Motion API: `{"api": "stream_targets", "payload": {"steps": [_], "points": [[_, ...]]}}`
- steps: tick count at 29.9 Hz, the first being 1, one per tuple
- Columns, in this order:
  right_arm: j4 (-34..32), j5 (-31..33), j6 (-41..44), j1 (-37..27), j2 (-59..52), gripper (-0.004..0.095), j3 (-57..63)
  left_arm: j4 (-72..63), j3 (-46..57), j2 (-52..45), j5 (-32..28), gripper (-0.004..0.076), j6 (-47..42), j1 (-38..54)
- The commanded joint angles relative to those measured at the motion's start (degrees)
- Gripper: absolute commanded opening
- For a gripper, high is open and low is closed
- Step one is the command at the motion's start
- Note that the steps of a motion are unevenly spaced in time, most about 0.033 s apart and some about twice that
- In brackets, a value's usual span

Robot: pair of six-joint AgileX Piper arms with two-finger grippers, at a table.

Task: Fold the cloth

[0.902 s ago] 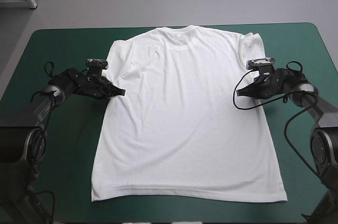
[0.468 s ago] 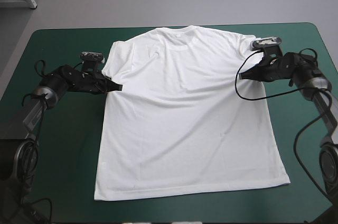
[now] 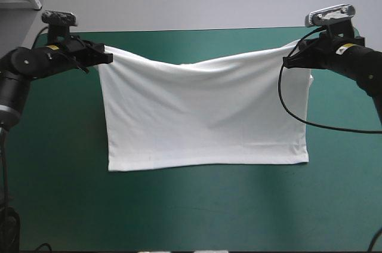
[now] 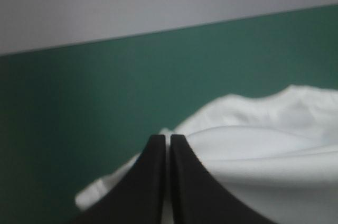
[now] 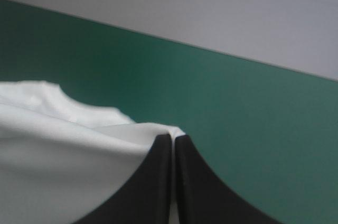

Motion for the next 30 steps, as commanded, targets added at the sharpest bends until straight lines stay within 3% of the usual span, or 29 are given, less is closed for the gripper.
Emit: {"api": "stream_targets", "payload": {"steps": [1, 7, 16, 23, 30], "points": [[0.3, -3.6, -1.2, -0.4, -7.5, -0.0017, -4.0, -2.1, -8.3, -5.9, 1.5, 0.0019, -1.2, 1.4], [0.0, -3.3, -1.7, -0.4, -15.8, -0.0017, -7.9, -1.7, -18.7, -11.1, 6.1, 0.0019, -1.7, 1.9], [-3.0, -1.3, -1.7, -0.4, -22.1, -0.0017, -9.7, 5.1, -26.6, -15.8, 6.4, 0.0019, -4.4, 1.9], [-2.7, -1.1, -1.1, -0.4, -20.0, -0.0018, -9.6, 5.4, -26.5, -13.0, 7.1, 0.0019, -5.5, 1.8], [-1.3, -3.3, -0.9, -0.4, -10.9, -0.0017, -9.6, 5.4, -26.5, -5.1, 6.4, 0.0019, -5.6, 1.8]]}}
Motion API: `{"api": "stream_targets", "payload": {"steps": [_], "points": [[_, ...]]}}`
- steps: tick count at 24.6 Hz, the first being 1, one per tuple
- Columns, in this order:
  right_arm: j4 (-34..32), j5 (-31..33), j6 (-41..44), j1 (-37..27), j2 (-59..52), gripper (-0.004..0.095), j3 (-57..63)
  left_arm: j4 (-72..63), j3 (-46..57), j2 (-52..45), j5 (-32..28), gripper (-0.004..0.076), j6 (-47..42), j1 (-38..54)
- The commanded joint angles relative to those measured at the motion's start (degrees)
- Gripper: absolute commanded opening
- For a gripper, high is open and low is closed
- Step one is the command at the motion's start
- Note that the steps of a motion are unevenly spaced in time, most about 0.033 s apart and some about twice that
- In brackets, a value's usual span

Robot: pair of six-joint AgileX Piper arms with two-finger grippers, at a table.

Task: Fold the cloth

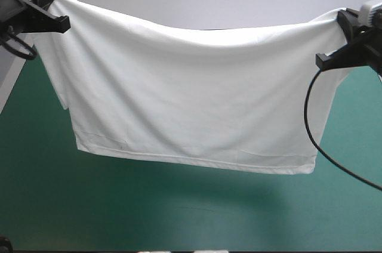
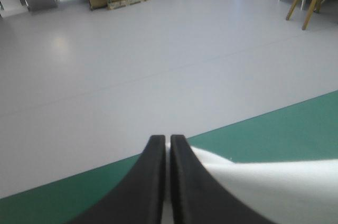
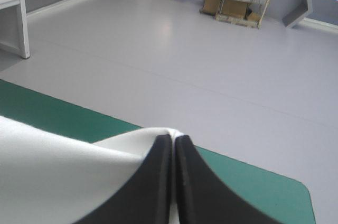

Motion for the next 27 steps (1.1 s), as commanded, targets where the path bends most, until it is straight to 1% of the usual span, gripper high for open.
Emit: {"api": "stream_targets", "payload": {"steps": [1, 5, 7, 12, 15, 16, 20, 22, 24, 27], "points": [[1.4, -7.5, -0.3, -0.4, 5.5, -0.0017, -1.4, -1.0, -1.1, 3.3, -5.9, 0.0019, -0.5, 0.0], [2.0, -9.6, -0.4, -0.4, 13.7, -0.0017, -3.5, -3.8, -1.4, 9.4, -9.1, 0.0019, 0.1, 0.0], [2.7, -9.7, -0.9, -0.4, 18.5, -0.0017, -6.7, -4.2, -3.0, 12.1, -9.2, 0.0019, 0.1, 0.0], [3.5, -8.2, -1.2, -0.4, 28.0, -0.0018, -17.5, -2.7, -14.6, 21.3, -4.7, 0.0019, -0.3, 0.0], [4.0, -5.7, -1.2, -0.4, 32.5, -0.0018, -23.3, -2.5, -22.6, 26.3, -1.1, 0.0019, -1.8, 0.0], [4.1, -4.7, -1.2, -0.4, 33.4, -0.0017, -24.0, -2.5, -23.3, 27.3, -0.5, 0.0019, -1.8, 0.0], [3.9, 0.5, -2.1, -0.4, 35.5, -0.0017, -21.3, -0.5, -19.9, 29.3, 0.6, 0.0019, -1.6, 0.0], [3.9, 0.8, -2.9, -0.4, 35.3, -0.0017, -17.3, -0.6, -16.0, 29.3, 1.2, 0.0019, -1.5, 0.0], [3.9, 1.1, -3.1, -0.4, 34.5, -0.0017, -11.5, -1.0, -11.1, 29.3, 4.1, 0.0019, -0.1, 0.0], [3.9, 1.3, -3.6, -0.4, 32.8, -0.0017, -6.7, -1.4, -5.6, 28.0, 5.9, 0.0019, 1.3, 0.0]]}}
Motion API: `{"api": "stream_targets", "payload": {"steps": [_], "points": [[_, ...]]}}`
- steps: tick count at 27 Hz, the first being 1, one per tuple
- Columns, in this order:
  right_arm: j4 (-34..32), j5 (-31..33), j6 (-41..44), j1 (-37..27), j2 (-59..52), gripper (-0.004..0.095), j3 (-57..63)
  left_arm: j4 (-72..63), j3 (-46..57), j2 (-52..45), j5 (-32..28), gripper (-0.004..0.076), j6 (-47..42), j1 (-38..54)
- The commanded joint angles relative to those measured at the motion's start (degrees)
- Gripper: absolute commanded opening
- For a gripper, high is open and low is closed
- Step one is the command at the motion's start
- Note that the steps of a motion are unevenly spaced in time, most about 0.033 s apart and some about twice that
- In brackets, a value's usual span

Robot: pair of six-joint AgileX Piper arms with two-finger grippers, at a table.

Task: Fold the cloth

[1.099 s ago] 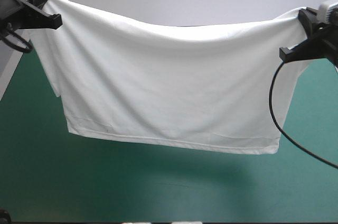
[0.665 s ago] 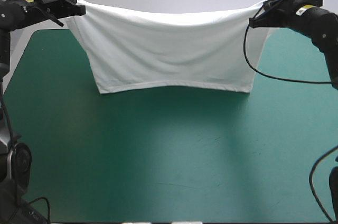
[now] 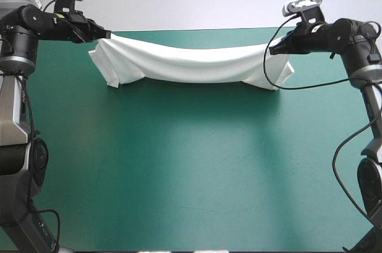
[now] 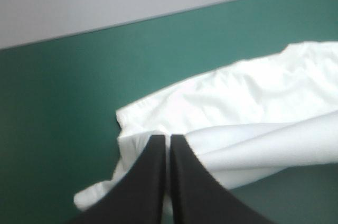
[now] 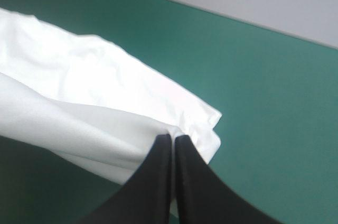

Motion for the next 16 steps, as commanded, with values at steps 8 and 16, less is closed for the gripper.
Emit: {"api": "stream_targets", "payload": {"steps": [8, 16], "points": [[1.6, -4.0, -1.1, -0.4, -18.4, -0.0017, 25.2, -5.6, 29.4, -20.4, -7.8, 0.0019, 4.6, 0.0], [1.1, -2.5, -1.1, -0.4, -29.9, -0.0018, 40.8, 3.6, 46.1, -32.7, -8.0, 0.0019, 3.7, 0.0]]}}
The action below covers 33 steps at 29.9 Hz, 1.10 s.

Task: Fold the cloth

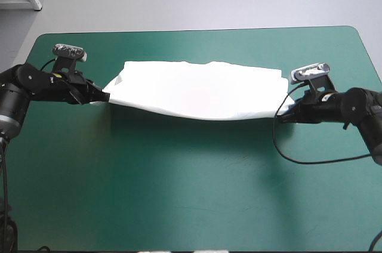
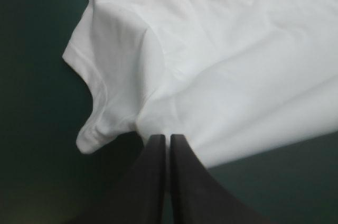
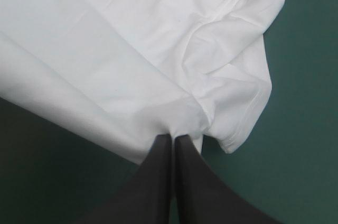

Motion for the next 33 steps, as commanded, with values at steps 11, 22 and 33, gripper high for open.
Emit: {"api": "stream_targets", "payload": {"steps": [11, 22, 33], "points": [[-4.9, 7.2, 5.7, -0.4, -14.9, -0.0017, 15.3, 18.3, 19.4, -17.3, 0.5, 0.0019, -12.3, 0.0], [-0.2, 8.3, 7.0, -0.4, -21.9, -0.0017, 25.7, 13.8, 30.8, -25.7, 2.1, 0.0019, -12.0, 0.0], [0.0, 10.6, 7.4, -0.4, -25.3, 0.0422, 27.4, 11.2, 31.3, -26.1, 8.2, 0.0152, -9.4, 0.0]]}}
